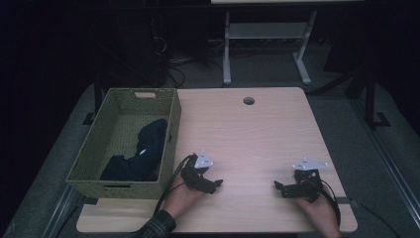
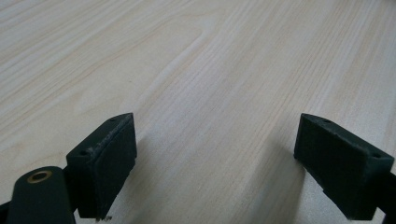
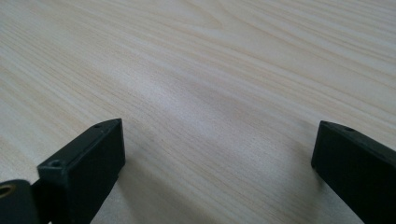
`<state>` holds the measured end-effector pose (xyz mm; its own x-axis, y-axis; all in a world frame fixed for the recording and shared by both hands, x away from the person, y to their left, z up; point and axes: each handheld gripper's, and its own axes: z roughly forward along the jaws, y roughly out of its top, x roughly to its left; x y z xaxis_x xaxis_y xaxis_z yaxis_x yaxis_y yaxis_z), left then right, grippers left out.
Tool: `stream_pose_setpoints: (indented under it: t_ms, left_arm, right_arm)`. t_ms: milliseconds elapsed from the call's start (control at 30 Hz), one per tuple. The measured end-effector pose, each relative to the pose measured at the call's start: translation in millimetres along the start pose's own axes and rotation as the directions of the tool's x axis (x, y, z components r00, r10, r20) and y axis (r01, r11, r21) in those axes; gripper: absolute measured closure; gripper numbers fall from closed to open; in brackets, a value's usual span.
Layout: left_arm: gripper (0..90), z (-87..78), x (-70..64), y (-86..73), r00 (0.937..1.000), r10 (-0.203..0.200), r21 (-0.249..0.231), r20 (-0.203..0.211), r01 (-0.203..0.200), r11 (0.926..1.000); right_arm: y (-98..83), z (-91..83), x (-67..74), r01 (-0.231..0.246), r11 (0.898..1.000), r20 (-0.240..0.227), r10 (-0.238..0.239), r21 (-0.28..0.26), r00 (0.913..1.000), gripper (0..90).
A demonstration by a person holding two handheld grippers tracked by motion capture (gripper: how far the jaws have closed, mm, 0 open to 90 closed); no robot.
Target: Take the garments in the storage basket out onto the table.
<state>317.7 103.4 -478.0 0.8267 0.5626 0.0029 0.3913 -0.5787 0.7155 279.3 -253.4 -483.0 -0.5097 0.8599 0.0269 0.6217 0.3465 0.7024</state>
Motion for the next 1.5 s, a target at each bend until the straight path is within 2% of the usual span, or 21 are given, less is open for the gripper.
stream_pose_setpoints:
  t_ms: [400,600,733,900,1000,1167,1267,1367,1467,1500]
  left_arm:
    - [12.7,0.3,-0.2,0.7,1.0000,-0.003,0.000,0.006,0.003,1.0000]
    - [13.0,-0.5,-0.6,4.6,0.9999,0.007,0.037,0.009,-0.007,0.9993]
    - [13.2,-1.2,-1.0,8.5,0.9992,0.039,0.065,0.006,-0.039,0.9971]
    - [13.2,-1.6,-0.4,11.2,0.9988,0.046,0.090,0.014,-0.047,0.9949]
    - [13.3,-3.3,0.5,12.3,0.9991,0.039,0.092,0.017,-0.041,0.9949]
    - [13.7,-6.2,1.8,15.6,0.9992,0.005,0.089,0.039,-0.008,0.9960]
    - [13.8,-7.2,1.5,16.6,0.9993,0.010,0.087,0.035,-0.013,0.9961]
    - [13.8,-7.8,2.6,18.0,0.9989,0.000,0.087,0.047,-0.004,0.9962]
    - [13.8,-10.7,4.0,20.9,0.9964,-0.023,0.065,0.081,0.018,0.9977]
    - [13.8,-11.6,4.3,22.1,0.9964,-0.015,0.069,0.084,0.009,0.9976]
  right_arm:
    - [-0.1,-0.1,0.2,0.000,1.000,-0.002,0.000,0.003,1.0000,2.4]
    - [0.0,-0.1,0.1,0.001,1.000,-0.002,-0.001,0.003,1.0000,2.4]
    - [0.0,0.0,-0.2,0.005,1.000,-0.001,-0.005,0.000,1.0000,2.4]
    - [0.0,-0.1,0.2,0.000,1.000,-0.002,0.000,0.003,1.0000,2.4]
    - [0.0,-0.1,0.0,0.002,1.000,-0.002,-0.002,0.002,1.0000,2.4]
    - [0.0,0.0,0.0,0.004,1.000,-0.003,-0.004,0.001,1.0000,2.4]
    - [0.0,-0.1,0.4,0.002,1.000,-0.005,-0.002,0.002,1.0000,2.4]
    - [0.0,-0.1,0.7,0.004,1.000,-0.009,-0.004,0.002,1.0000,2.4]
    - [0.0,0.0,0.8,0.002,1.000,-0.008,-0.002,0.001,1.0000,2.4]
    - [0.0,0.0,0.8,0.003,1.000,-0.009,-0.003,0.001,1.0000,2.4]
